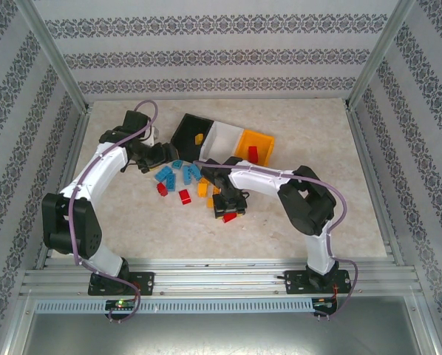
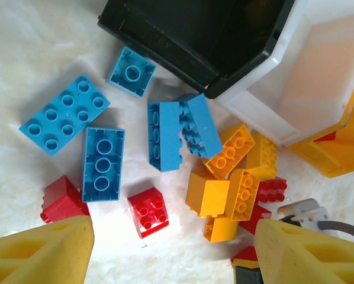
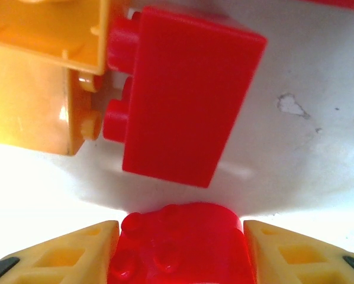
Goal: Sort the legos into containers by color
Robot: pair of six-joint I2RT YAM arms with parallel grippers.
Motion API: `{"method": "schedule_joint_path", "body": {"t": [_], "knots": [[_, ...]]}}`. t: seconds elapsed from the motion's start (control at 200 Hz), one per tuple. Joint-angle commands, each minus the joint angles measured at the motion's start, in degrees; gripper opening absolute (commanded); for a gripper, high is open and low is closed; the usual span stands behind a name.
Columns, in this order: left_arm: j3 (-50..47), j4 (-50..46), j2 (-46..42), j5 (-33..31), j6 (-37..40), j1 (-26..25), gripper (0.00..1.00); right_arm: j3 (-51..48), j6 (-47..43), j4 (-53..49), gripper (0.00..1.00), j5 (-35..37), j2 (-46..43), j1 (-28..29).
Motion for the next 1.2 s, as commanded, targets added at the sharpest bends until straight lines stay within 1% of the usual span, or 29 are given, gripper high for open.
{"method": "schedule_joint_path", "body": {"t": [0.0, 0.16, 0.245, 0.315, 0.455, 0.565, 0.679, 0.884, 0.959, 1.064, 1.199], "knots": [[-1.6, -3.1, -1.9, -1.1, 2.1, 0.5, 0.72, -0.6, 1.3, -3.1, 0.44, 2.8, -5.1, -0.2], [-3.7, -3.3, -2.7, -1.8, 2.8, 0.5, 0.73, 0.7, 1.1, -5.6, 0.44, 3.7, -10.6, -3.2], [-4.8, -4.3, -3.4, -3.2, 3.5, 0.5, 0.73, 2.9, -0.5, -7.2, 0.44, 4.5, -12.9, -6.8], [-5.6, -5.3, -4.0, -4.4, 4.1, 0.5, 0.73, 5.6, -2.7, -8.3, 0.44, 4.8, -13.1, -10.5], [-8.2, -7.2, -4.9, -7.5, 4.7, 0.5, 0.73, 12.7, -6.7, -9.9, 0.44, 4.1, -9.4, -17.3], [-9.9, -8.3, -4.0, -8.6, 4.6, 0.5, 0.73, 19.5, -9.5, -11.0, 0.44, 4.3, -4.2, -20.7], [-11.3, -7.3, -3.3, -9.4, 3.8, 0.4, 0.73, 25.5, -11.4, -11.5, 0.45, 4.0, 1.4, -23.3], [-10.4, -7.9, 0.1, -10.6, 3.9, 0.3, 0.72, 33.7, -13.8, -12.3, 0.47, 4.4, 9.3, -25.4], [-9.9, -8.2, 1.4, -10.5, 4.3, 0.3, 0.71, 35.3, -13.9, -12.3, 0.53, 3.6, 11.0, -26.0], [-9.6, -8.0, 3.0, -10.8, 4.4, 0.3, 0.70, 36.6, -13.8, -12.3, 0.59, 3.3, 11.5, -26.2], [-9.4, -6.4, 4.7, -10.7, 3.9, 0.4, 0.67, 34.7, -12.5, -11.9, 0.62, 3.2, 8.6, -25.8]]}}
